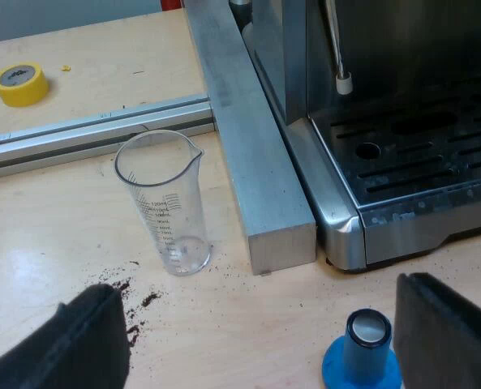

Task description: Grind coffee beans and then tamp

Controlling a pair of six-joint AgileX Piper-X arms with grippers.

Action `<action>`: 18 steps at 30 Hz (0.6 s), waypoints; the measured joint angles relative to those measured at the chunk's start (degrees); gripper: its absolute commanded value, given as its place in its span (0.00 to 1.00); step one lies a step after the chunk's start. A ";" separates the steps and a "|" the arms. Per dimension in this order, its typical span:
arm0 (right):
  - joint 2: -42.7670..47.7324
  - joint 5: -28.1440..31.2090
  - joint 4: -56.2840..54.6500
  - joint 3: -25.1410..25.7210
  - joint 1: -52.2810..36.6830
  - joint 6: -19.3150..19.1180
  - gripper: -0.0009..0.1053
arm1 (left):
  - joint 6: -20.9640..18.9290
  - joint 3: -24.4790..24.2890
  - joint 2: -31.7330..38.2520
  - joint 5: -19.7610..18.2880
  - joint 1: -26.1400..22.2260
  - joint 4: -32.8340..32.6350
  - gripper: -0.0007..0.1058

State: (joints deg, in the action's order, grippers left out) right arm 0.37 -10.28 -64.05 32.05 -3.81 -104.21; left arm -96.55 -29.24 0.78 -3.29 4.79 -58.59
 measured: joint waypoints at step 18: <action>0.00 1.20 0.92 0.77 0.11 0.50 0.66 | 0.00 -0.12 0.00 -2.87 0.00 -0.16 0.66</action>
State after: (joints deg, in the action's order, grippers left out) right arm 0.37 -9.08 -63.14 32.82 -3.70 -103.71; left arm -96.55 -29.37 0.78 -6.16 4.79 -58.75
